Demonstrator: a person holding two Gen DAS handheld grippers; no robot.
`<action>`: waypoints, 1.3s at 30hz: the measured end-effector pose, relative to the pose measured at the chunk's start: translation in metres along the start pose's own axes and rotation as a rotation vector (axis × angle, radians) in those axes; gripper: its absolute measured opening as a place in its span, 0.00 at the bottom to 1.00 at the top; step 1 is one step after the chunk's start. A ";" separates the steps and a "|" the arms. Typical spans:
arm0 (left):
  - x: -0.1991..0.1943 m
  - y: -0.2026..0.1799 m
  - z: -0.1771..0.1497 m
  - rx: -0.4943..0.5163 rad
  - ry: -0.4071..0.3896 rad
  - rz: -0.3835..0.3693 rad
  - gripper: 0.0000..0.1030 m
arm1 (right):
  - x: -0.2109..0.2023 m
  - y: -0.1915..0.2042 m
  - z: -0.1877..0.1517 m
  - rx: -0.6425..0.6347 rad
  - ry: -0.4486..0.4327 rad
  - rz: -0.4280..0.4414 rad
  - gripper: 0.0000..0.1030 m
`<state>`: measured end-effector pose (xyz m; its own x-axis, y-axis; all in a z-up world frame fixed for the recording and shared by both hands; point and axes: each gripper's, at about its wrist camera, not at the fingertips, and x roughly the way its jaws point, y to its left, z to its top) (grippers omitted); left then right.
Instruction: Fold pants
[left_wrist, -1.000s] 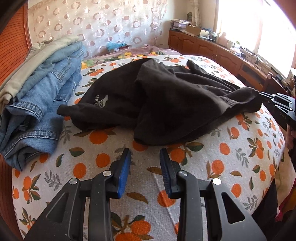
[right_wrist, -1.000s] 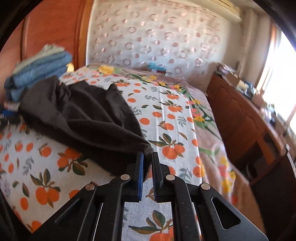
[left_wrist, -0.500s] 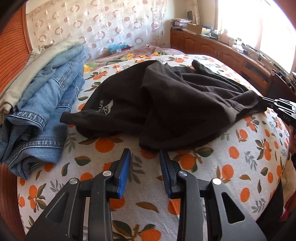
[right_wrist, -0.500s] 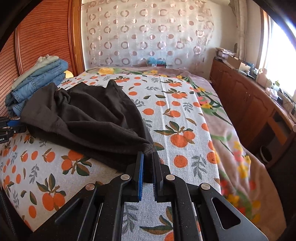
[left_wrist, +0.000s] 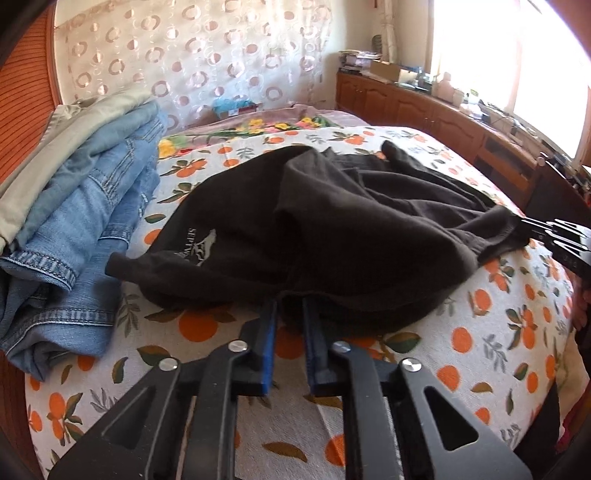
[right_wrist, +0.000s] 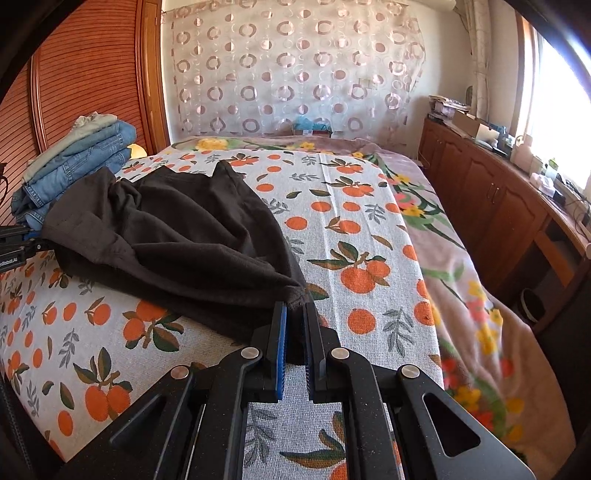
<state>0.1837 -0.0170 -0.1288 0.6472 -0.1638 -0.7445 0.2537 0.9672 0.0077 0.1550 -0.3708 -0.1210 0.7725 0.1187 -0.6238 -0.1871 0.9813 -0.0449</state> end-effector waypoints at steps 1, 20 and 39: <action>-0.001 0.001 0.000 0.000 0.000 0.002 0.05 | 0.000 0.000 0.000 0.002 0.000 0.003 0.08; -0.192 -0.001 0.066 0.039 -0.364 0.071 0.03 | -0.136 0.002 0.061 -0.052 -0.259 0.008 0.04; -0.212 0.017 0.154 0.086 -0.415 0.144 0.02 | -0.187 -0.007 0.121 -0.144 -0.359 0.006 0.03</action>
<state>0.1614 0.0041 0.1323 0.9096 -0.1093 -0.4010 0.1873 0.9691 0.1606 0.0856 -0.3819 0.0904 0.9298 0.1947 -0.3124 -0.2556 0.9522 -0.1673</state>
